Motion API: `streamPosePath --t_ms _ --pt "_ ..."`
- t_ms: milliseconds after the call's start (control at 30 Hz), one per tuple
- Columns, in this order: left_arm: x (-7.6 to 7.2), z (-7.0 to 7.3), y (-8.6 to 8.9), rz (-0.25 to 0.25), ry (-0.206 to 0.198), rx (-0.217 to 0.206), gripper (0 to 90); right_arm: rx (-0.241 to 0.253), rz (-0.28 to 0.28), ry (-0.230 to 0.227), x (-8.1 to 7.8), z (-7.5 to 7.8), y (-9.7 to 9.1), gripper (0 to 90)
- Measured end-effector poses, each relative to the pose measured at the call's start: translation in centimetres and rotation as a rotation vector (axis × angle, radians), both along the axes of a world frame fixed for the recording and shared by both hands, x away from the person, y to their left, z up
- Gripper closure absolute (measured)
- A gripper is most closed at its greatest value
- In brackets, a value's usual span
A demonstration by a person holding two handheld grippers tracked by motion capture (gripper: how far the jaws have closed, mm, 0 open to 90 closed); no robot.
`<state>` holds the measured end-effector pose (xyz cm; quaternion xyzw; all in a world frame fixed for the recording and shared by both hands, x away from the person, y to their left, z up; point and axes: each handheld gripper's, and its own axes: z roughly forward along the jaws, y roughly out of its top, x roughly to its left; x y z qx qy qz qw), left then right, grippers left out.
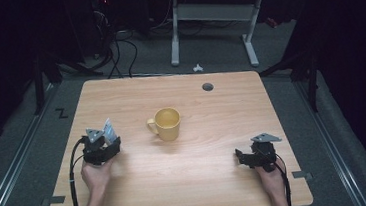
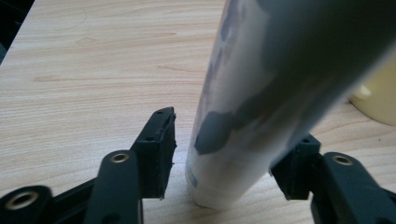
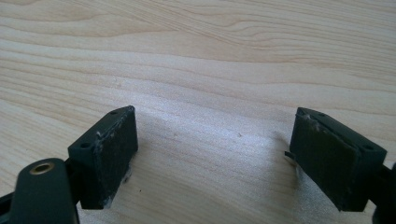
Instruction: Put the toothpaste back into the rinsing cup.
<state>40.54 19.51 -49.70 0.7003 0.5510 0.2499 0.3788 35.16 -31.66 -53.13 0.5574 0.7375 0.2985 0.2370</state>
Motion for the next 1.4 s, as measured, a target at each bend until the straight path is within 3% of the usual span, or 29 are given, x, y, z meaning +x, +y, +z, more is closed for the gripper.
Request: streamPosePath --t_ms 200,867,967,1400 --pt "-0.1 0.0 -0.3 -0.009 -0.009 0.007 55.0 0.000 0.000 0.000 0.0 0.0 0.0 15.3" --pt "-0.6 0.4 0.0 -0.007 -0.018 0.036 62.7 -0.001 0.000 0.000 0.0 0.0 0.0 15.3" --pt "-0.8 0.8 0.6 -0.002 -0.019 -0.012 62.8 0.000 -0.001 0.001 0.0 0.0 0.0 15.3" --pt "-1.5 2.0 0.3 -0.060 -0.026 -0.044 63.1 0.001 -0.003 0.002 0.0 0.0 0.0 15.3"
